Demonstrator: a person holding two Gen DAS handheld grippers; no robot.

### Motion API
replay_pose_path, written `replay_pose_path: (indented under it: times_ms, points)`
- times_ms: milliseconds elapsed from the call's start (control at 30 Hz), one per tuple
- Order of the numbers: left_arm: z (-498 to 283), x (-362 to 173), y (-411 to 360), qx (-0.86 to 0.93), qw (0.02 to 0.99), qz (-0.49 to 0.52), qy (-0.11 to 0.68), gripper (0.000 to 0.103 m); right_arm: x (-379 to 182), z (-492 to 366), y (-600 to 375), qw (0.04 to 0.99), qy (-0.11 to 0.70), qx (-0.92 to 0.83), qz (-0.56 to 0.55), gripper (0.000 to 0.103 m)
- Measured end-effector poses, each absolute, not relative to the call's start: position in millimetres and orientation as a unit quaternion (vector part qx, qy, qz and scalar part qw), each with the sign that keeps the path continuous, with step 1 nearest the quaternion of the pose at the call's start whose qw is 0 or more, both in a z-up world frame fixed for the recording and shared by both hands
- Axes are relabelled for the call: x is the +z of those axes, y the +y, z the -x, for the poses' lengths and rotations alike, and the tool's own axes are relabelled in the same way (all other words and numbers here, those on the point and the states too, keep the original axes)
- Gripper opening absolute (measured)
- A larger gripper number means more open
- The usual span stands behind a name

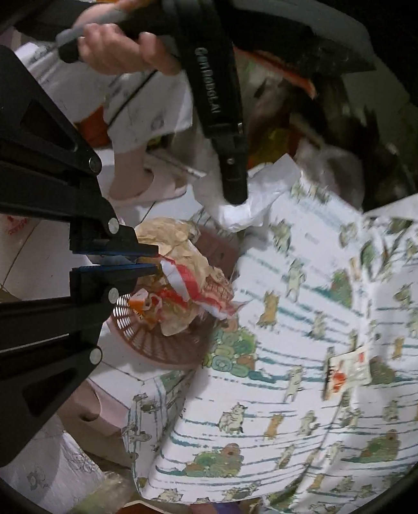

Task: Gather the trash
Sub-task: 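Carry tissue and wrapper over the pink basket and open both tools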

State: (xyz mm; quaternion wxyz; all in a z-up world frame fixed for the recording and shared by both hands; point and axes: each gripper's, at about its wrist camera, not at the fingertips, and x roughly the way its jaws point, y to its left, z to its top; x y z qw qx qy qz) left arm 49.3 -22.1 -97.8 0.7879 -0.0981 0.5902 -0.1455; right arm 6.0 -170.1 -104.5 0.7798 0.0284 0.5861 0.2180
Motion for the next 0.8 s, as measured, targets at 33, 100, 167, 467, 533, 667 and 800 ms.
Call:
replay_pose_path:
  times_ms: [33,100,167,467,533,667,800]
  points:
    - [-52,-105,-25,-0.146,0.785,0.096,0.595,0.01,-110,-9,-170,0.778,0.59,0.214,-0.025,0.004]
    - [-55,-111,-25,-0.144,0.779,0.099,0.602,0.011,-116,-16,-173,0.772,0.6,0.21,-0.027,0.004]
    - [-58,-114,-21,-0.139,0.774,0.116,0.606,0.011,-120,-22,-179,0.768,0.605,0.206,-0.042,0.008]
    - [-62,-82,0,-0.133,0.799,0.146,0.569,0.054,-104,-31,-185,0.792,0.579,0.189,-0.055,0.015]
    - [-60,-71,4,-0.121,0.812,0.143,0.553,0.054,-96,-30,-185,0.8,0.568,0.186,-0.055,0.015]
    - [-54,-49,11,-0.106,0.837,0.127,0.522,0.054,-76,-27,-188,0.821,0.536,0.185,-0.063,0.015]
    - [-46,-23,18,-0.09,0.865,0.108,0.482,0.055,-55,-27,-193,0.847,0.499,0.172,-0.066,0.019]
